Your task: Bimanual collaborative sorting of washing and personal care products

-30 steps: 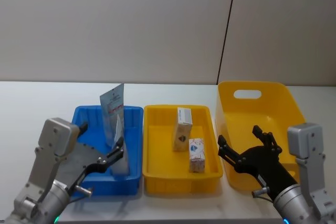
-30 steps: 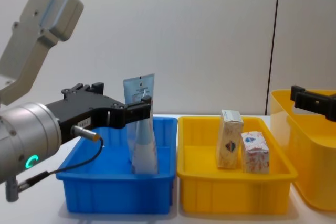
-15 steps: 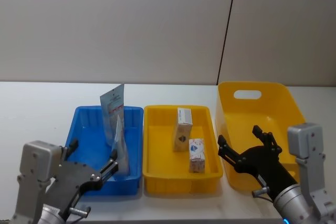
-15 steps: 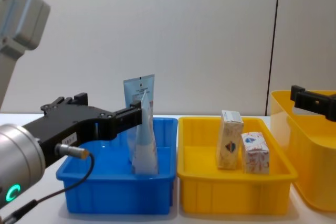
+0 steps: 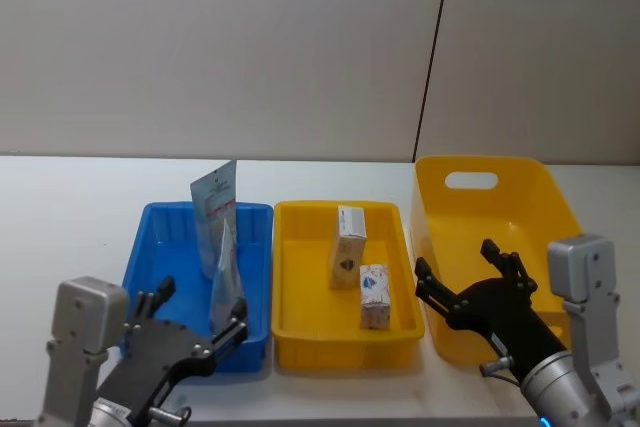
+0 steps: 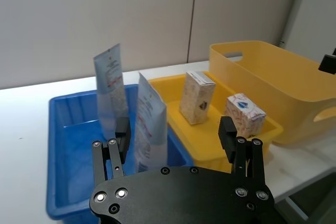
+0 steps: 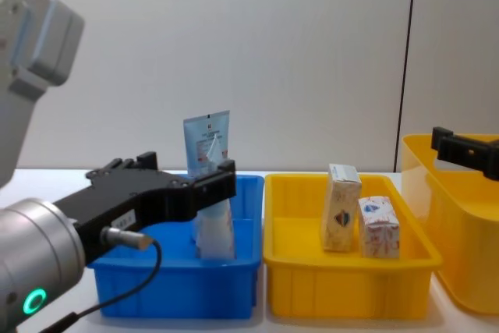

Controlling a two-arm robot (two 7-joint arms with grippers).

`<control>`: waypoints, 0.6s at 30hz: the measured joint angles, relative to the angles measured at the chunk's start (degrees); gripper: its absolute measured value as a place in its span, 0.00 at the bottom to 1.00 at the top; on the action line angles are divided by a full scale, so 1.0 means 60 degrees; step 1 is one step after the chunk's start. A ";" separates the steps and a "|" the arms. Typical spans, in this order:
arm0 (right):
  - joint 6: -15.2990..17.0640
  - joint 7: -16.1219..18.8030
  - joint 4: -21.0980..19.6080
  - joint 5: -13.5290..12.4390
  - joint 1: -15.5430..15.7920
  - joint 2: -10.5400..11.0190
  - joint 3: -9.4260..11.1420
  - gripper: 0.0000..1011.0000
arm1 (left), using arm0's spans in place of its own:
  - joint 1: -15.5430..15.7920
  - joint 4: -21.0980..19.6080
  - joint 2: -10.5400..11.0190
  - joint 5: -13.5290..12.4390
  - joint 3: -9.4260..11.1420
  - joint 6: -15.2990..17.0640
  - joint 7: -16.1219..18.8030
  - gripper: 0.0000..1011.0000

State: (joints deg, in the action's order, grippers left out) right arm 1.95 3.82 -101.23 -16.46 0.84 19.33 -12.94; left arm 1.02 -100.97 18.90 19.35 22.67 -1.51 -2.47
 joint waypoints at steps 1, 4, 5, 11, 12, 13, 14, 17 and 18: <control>0.0000 0.0000 0.0000 0.0000 0.0000 0.0000 0.0000 0.99 | 0.0046 0.0048 -0.0002 0.0019 0.0015 0.0023 -0.0081 0.99; 0.0000 0.0000 0.0000 0.0000 0.0000 0.0000 0.0000 0.99 | 0.0275 0.0275 -0.0016 0.0093 0.0068 0.0115 -0.0329 0.99; 0.0000 0.0000 0.0000 0.0000 0.0000 0.0000 0.0000 0.99 | 0.0401 0.0400 -0.0027 0.0131 0.0096 0.0168 -0.0468 0.99; 0.0000 0.0000 0.0000 0.0000 0.0000 0.0000 0.0000 0.99 | 0.0817 0.0841 -0.0077 0.0227 0.0164 0.0336 -0.0888 0.99; 0.0000 0.0000 0.0000 0.0000 0.0000 0.0000 0.0000 0.99 | 0.0871 0.0902 -0.0081 0.0232 0.0173 0.0353 -0.0936 0.99; -0.0001 0.0000 0.0000 0.0000 0.0000 0.0000 0.0001 0.99 | 0.0982 0.1022 -0.0093 0.0250 0.0187 0.0406 -0.1044 0.99; 0.0000 0.0000 0.0000 0.0000 0.0000 0.0000 0.0000 0.99 | 0.1054 0.1077 -0.0103 0.0259 0.0193 0.0431 -0.1086 0.99; 0.0000 0.0001 0.0000 0.0000 0.0000 0.0000 0.0001 0.99 | 0.1258 0.1345 -0.0144 0.0291 0.0212 0.0540 -0.1253 0.99; 0.0000 0.0000 0.0000 0.0000 0.0000 0.0000 0.0001 0.99 | 0.1324 0.1420 -0.0158 0.0297 0.0214 0.0564 -0.1286 0.99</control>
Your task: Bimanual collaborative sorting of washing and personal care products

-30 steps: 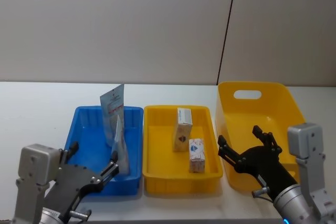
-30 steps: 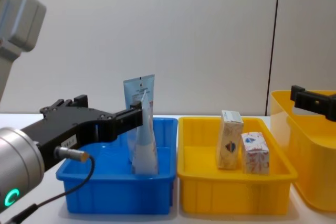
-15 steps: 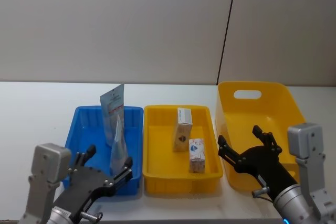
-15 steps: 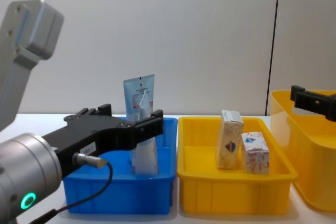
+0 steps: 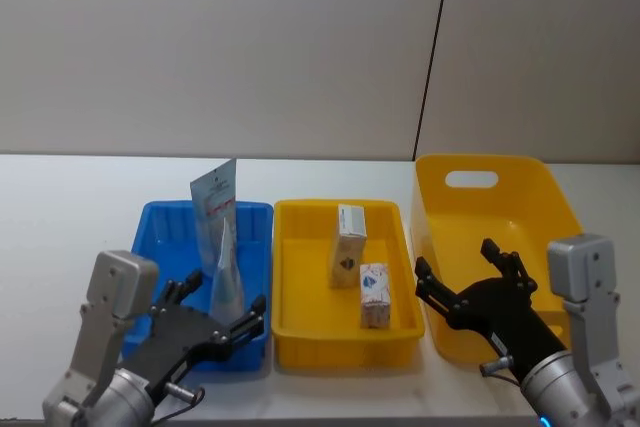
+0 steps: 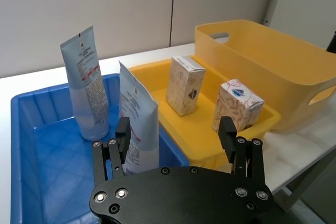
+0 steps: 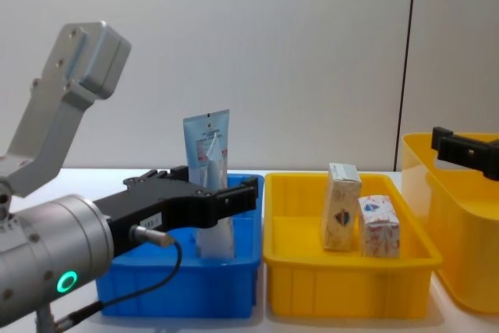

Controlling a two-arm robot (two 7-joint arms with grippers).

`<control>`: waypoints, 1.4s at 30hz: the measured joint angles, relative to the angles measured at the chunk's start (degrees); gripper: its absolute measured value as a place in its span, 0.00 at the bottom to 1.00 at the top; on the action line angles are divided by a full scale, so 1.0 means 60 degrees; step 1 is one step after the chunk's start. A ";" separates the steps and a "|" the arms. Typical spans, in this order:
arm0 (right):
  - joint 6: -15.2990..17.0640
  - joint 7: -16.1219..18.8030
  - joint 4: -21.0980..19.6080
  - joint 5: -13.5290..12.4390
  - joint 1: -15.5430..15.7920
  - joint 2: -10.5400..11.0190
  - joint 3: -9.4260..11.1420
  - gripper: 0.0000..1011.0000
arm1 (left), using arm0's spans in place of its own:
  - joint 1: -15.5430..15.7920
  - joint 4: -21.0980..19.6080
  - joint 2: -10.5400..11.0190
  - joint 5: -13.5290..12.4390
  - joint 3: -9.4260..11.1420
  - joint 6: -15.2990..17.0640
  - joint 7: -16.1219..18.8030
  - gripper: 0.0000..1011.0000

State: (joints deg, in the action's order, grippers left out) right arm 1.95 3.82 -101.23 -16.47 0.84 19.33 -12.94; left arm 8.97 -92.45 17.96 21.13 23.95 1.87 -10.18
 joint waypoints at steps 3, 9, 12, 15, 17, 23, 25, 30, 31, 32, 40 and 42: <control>0.0000 0.0000 0.0000 0.0000 0.0000 0.0000 -0.0001 0.99 | 0.0201 0.0251 -0.0049 0.0027 0.0001 0.0104 -0.0137 0.99; 0.0000 0.0000 0.0000 0.0000 0.0000 0.0000 0.0000 0.99 | 0.0638 0.0787 -0.0174 0.0077 -0.0025 0.0287 -0.0340 0.99; 0.0000 0.0000 0.0000 0.0001 0.0001 0.0000 0.0000 0.99 | 0.0848 0.1067 -0.0241 0.0089 -0.0045 0.0358 -0.0420 0.99; 0.0000 0.0000 0.0000 0.0000 0.0001 0.0000 0.0000 0.99 | 0.1090 0.1378 -0.0313 0.0098 -0.0071 0.0415 -0.0514 0.99; 0.0000 0.0000 0.0000 0.0000 0.0001 0.0000 0.0000 0.99 | 0.1280 0.1623 -0.0373 0.0100 -0.0084 0.0441 -0.0581 0.99; 0.0000 0.0000 0.0000 0.0000 0.0001 0.0000 0.0000 0.99 | 0.1679 0.2163 -0.0496 0.0114 -0.0092 0.0492 -0.0806 0.99; 0.0000 0.0000 0.0000 0.0000 0.0000 0.0000 0.0000 0.99 | 0.1858 0.2410 -0.0556 0.0125 -0.0078 0.0517 -0.0938 0.99; 0.0000 0.0000 0.0000 0.0000 0.0001 0.0000 0.0000 0.99 | 0.2203 0.2900 -0.0683 0.0142 -0.0031 0.0570 -0.1216 0.99; 0.0000 0.0001 0.0000 0.0000 0.0000 0.0000 -0.0001 0.99 | 0.2240 0.2950 -0.0698 0.0143 -0.0026 0.0576 -0.1249 0.99; -0.0001 0.0000 0.0000 0.0000 0.0000 0.0000 0.0000 0.99 | 0.2278 0.3001 -0.0710 0.0145 -0.0021 0.0581 -0.1279 0.99; 0.0000 0.0000 0.0000 0.0001 0.0001 0.0000 0.0000 0.99 | 0.2547 0.3383 -0.0809 0.0152 0.0013 0.0623 -0.1491 0.80; 0.0000 0.0000 0.0000 0.0001 0.0001 0.0000 0.0000 0.99 | 0.2612 0.3478 -0.0833 0.0154 0.0023 0.0634 -0.1543 0.72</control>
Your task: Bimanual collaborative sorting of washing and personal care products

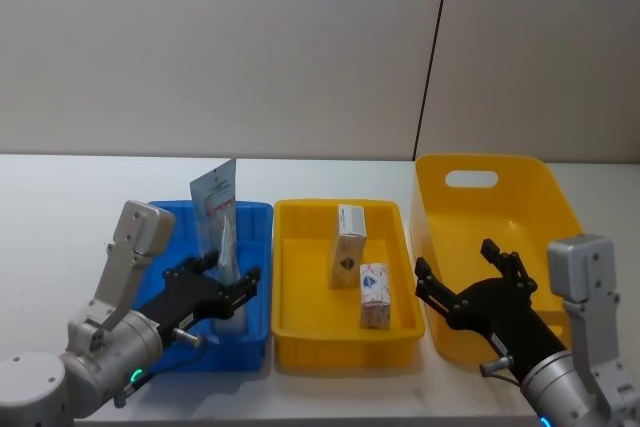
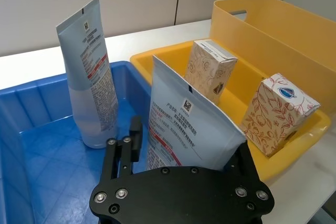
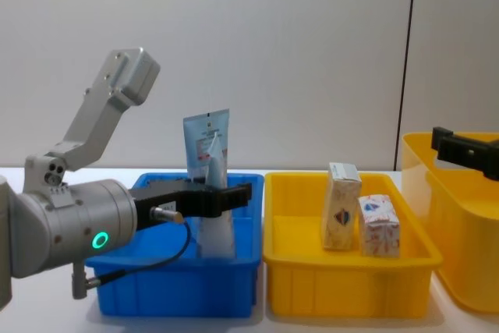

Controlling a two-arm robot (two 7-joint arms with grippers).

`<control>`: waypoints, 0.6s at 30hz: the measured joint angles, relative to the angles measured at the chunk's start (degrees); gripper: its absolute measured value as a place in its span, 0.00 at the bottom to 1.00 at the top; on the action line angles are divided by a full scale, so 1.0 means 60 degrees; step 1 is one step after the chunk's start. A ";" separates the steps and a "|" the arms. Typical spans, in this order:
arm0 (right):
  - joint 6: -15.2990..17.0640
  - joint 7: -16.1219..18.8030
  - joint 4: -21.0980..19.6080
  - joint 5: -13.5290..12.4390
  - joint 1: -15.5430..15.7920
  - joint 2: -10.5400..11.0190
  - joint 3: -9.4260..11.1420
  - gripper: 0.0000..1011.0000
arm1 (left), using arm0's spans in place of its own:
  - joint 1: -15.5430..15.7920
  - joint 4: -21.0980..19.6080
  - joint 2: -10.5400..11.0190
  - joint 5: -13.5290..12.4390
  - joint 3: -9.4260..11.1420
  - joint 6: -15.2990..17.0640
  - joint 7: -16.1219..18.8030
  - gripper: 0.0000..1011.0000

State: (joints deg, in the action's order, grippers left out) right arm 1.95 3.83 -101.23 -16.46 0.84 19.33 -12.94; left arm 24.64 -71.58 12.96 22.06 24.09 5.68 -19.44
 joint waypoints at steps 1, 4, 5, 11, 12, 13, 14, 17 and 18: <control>0.0000 0.0000 0.0000 -0.0001 0.0000 0.0000 0.0000 0.99 | 0.0017 0.0024 -0.0005 0.0000 0.0003 0.0002 -0.0012 0.70; 0.0000 0.0000 0.0000 0.0000 0.0000 0.0000 0.0000 0.99 | 0.0066 0.0093 -0.0025 0.0004 0.0010 0.0008 -0.0051 0.61; 0.0000 0.0000 0.0000 0.0000 0.0000 0.0000 0.0000 0.99 | 0.0080 0.0110 -0.0030 0.0006 0.0010 0.0008 -0.0059 0.58; 0.0000 0.0000 0.0000 -0.0001 -0.0001 0.0000 0.0000 0.99 | 0.0143 0.0204 -0.0053 0.0009 0.0020 0.0020 -0.0111 0.43; 0.0000 0.0000 0.0000 0.0000 0.0000 0.0000 0.0000 0.99 | 0.0149 0.0215 -0.0057 0.0009 0.0020 0.0021 -0.0117 0.41; 0.0000 0.0000 0.0000 0.0000 0.0000 0.0000 0.0000 0.99 | 0.0163 0.0230 -0.0060 0.0009 0.0022 0.0022 -0.0125 0.35; 0.0000 0.0000 0.0000 0.0000 0.0000 0.0000 0.0000 0.99 | 0.0167 0.0235 -0.0061 0.0008 0.0022 0.0023 -0.0128 0.33; 0.0000 0.0000 0.0000 -0.0001 0.0000 0.0000 0.0000 0.99 | 0.0179 0.0254 -0.0067 0.0009 0.0023 0.0025 -0.0139 0.28; 0.0000 0.0000 0.0000 0.0000 0.0000 0.0000 0.0000 0.99 | 0.0179 0.0254 -0.0067 0.0008 0.0022 0.0025 -0.0139 0.28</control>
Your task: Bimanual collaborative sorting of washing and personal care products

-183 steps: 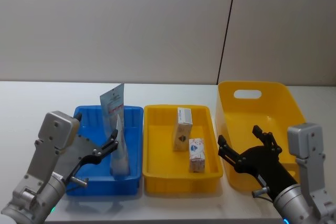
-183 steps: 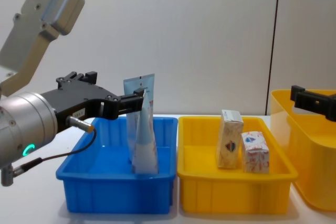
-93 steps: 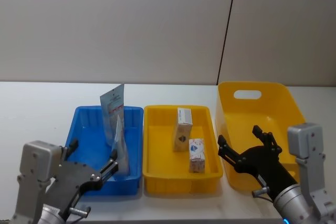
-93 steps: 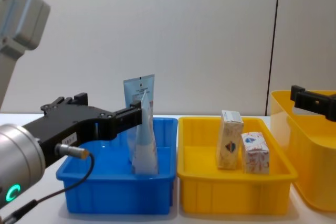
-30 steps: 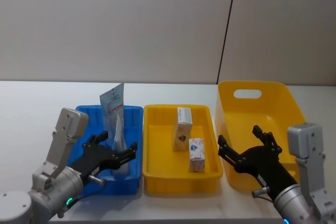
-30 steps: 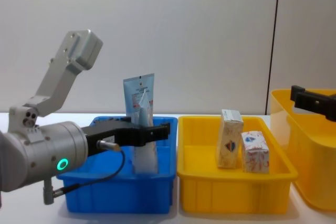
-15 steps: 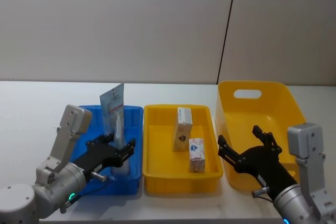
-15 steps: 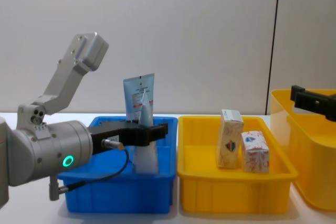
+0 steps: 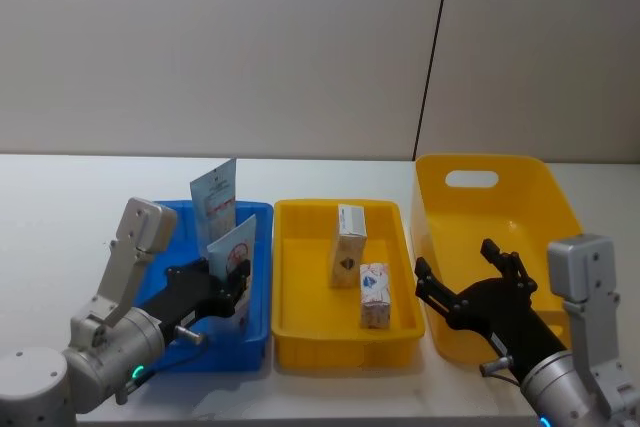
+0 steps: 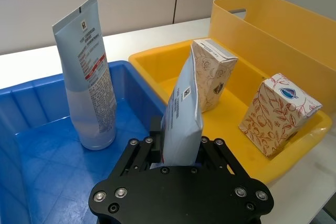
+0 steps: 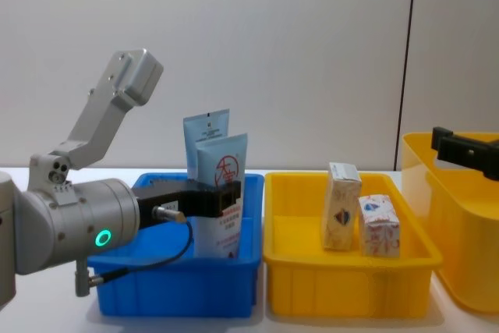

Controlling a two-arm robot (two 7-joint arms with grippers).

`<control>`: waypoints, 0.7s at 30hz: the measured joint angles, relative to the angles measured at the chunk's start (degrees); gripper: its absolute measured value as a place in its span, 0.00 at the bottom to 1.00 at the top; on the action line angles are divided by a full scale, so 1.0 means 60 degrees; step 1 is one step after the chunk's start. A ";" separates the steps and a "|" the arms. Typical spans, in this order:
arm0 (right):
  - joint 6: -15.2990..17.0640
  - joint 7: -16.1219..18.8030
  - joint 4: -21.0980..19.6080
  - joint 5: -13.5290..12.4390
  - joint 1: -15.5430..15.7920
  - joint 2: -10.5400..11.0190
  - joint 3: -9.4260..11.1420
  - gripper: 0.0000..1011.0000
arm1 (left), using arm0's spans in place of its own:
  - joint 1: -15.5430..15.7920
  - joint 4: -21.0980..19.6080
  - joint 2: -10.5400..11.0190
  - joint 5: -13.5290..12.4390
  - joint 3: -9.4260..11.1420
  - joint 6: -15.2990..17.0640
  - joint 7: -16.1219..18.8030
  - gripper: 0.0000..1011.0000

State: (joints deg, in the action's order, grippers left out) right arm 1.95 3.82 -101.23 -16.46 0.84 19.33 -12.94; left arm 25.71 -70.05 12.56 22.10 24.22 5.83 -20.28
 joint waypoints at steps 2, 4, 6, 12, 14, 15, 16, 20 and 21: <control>0.0000 0.0000 0.0000 -0.0001 0.0000 0.0000 0.0000 0.99 | -0.0001 0.0000 -0.0002 -0.0004 -0.0006 0.0000 -0.0004 0.27; 0.0000 0.0001 0.0000 -0.0001 0.0000 0.0000 0.0000 0.99 | -0.0012 -0.0013 -0.0002 -0.0009 -0.0021 -0.0015 -0.0007 0.25; 0.0000 0.0001 0.0000 0.0000 0.0000 0.0000 0.0000 0.99 | -0.0026 -0.0024 -0.0002 -0.0014 -0.0039 -0.0050 -0.0012 0.24; 0.0000 0.0001 0.0000 -0.0001 0.0000 0.0000 0.0000 0.99 | -0.0082 -0.0135 0.0006 -0.0037 -0.0156 -0.0401 -0.0045 0.22; 0.0000 0.0001 0.0000 0.0000 0.0000 0.0000 0.0000 0.99 | -0.0093 -0.0184 0.0022 -0.0045 -0.0199 -0.0499 -0.0064 0.22; 0.0000 0.0001 0.0000 0.0000 0.0000 0.0000 0.0000 0.99 | -0.0097 -0.0235 0.0039 -0.0053 -0.0235 -0.0610 -0.0094 0.22; 0.0000 0.0001 0.0000 -0.0001 0.0000 0.0000 0.0000 0.99 | -0.0097 -0.0261 0.0049 -0.0058 -0.0254 -0.0659 -0.0109 0.22; 0.0000 0.0001 0.0000 0.0000 0.0000 0.0000 0.0000 0.99 | -0.0076 -0.0423 0.0129 -0.0071 -0.0354 -0.0887 -0.0214 0.22; 0.0000 0.0001 0.0000 0.0000 0.0000 0.0000 0.0000 0.99 | -0.0050 -0.0485 0.0165 -0.0072 -0.0387 -0.0991 -0.0289 0.22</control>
State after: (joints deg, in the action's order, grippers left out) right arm 1.95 3.83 -101.23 -16.46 0.84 19.33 -12.94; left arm 25.41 -72.96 13.55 21.67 21.90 -0.12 -22.01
